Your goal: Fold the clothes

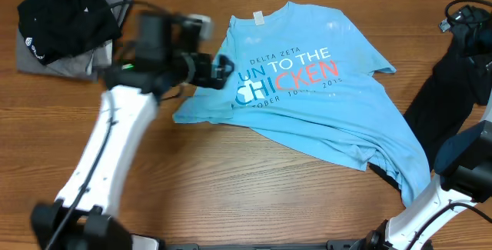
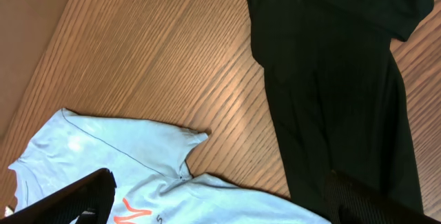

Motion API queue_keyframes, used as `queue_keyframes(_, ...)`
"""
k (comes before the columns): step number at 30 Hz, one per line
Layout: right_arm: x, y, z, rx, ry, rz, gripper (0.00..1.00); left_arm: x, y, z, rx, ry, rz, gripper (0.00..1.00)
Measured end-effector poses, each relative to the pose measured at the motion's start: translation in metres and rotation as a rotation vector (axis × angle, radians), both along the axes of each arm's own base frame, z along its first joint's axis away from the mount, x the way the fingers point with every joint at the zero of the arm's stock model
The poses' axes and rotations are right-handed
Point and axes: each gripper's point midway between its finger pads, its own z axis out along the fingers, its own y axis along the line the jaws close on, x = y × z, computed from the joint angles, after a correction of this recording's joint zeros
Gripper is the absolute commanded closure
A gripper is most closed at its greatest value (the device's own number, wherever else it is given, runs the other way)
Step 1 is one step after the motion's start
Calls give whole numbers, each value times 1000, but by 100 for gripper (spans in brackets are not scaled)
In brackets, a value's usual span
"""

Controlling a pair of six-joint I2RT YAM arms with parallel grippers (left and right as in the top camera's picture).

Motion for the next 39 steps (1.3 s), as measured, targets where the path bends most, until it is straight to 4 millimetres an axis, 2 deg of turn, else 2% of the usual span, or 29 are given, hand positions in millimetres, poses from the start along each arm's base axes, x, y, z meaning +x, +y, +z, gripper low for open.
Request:
queue_keyframes(2, 0, 0, 0, 0, -1, 0, 0, -1, -27, -12, 105, -16, -62, 0)
queue_keyframes(5, 0, 0, 0, 0, 0, -1, 0, 2, -50, -34, 226, -41, -106, 0)
queue_keyframes(7, 0, 0, 0, 0, 0, 0, 0, 9, -47, -52, 286, -24, -79, 0)
queue_keyframes(10, 0, 0, 0, 0, 0, 0, 0, 18, -29, -85, 374, 43, 18, 0)
queue_keyframes(14, 0, 0, 0, 0, 0, 0, 0, 19, -12, -119, 435, 138, 116, 0)
queue_keyframes(16, 0, 0, 0, 0, 0, -1, 0, 20, -10, -129, 440, 162, 148, 9)
queue_keyframes(21, 0, 0, 0, 0, 0, 0, 0, 19, -13, -132, 411, 179, 161, 9)
queue_keyframes(24, 0, 0, 0, 0, 0, 0, 0, 15, -16, -139, 402, 212, 147, 5)
queue_keyframes(31, 0, 0, 0, 0, -1, 0, 0, -9, -22, -188, 407, 388, 87, 8)
queue_keyframes(34, 0, 0, 0, 0, 0, 0, 0, -13, -22, -197, 412, 414, 81, 12)
queue_keyframes(39, 0, 0, 0, 0, 0, 0, 0, -12, -21, -198, 418, 413, 88, 24)
